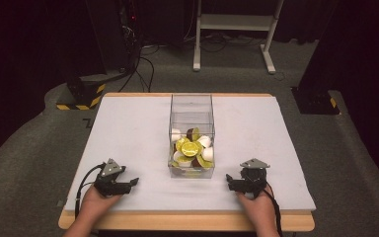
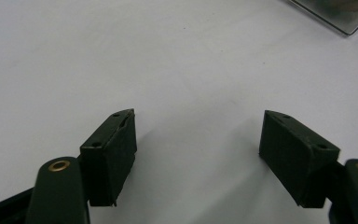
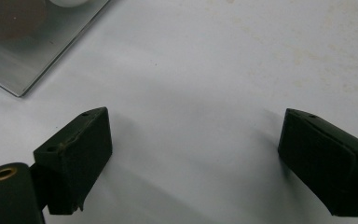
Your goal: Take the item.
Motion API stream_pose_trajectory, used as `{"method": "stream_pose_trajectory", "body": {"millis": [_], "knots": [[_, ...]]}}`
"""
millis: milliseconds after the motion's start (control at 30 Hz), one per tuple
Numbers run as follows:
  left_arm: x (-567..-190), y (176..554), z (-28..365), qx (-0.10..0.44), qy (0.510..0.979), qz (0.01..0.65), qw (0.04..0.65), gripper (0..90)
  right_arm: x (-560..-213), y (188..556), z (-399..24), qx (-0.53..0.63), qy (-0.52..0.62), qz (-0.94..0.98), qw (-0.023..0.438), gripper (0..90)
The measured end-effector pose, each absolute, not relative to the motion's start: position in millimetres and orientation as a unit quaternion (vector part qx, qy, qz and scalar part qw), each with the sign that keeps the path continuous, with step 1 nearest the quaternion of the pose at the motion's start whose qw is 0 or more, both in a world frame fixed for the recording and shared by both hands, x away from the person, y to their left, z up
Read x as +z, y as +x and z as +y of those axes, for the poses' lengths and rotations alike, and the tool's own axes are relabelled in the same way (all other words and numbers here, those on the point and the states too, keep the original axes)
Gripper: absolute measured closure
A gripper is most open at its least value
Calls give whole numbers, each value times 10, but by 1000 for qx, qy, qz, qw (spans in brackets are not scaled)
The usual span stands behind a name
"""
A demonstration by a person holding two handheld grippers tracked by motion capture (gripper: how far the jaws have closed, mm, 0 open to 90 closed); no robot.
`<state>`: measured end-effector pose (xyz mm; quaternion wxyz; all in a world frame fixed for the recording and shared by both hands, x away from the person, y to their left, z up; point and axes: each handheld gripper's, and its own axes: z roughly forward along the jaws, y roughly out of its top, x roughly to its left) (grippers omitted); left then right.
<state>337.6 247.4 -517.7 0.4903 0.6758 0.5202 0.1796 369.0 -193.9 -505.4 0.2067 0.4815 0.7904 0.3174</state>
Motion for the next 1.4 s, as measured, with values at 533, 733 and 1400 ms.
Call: {"method": "stream_pose_trajectory", "body": {"millis": [533,733,1400], "knots": [[-5160,3375,2454,179,682,519,483,264,-5055,3691,-1941,318,481,790,207,95],[-5127,3355,2425,173,680,514,493,255,-5053,3690,-1938,318,481,791,207,95],[-5016,3337,2424,165,668,511,516,259,-5057,3690,-1940,319,481,790,207,93]]}}
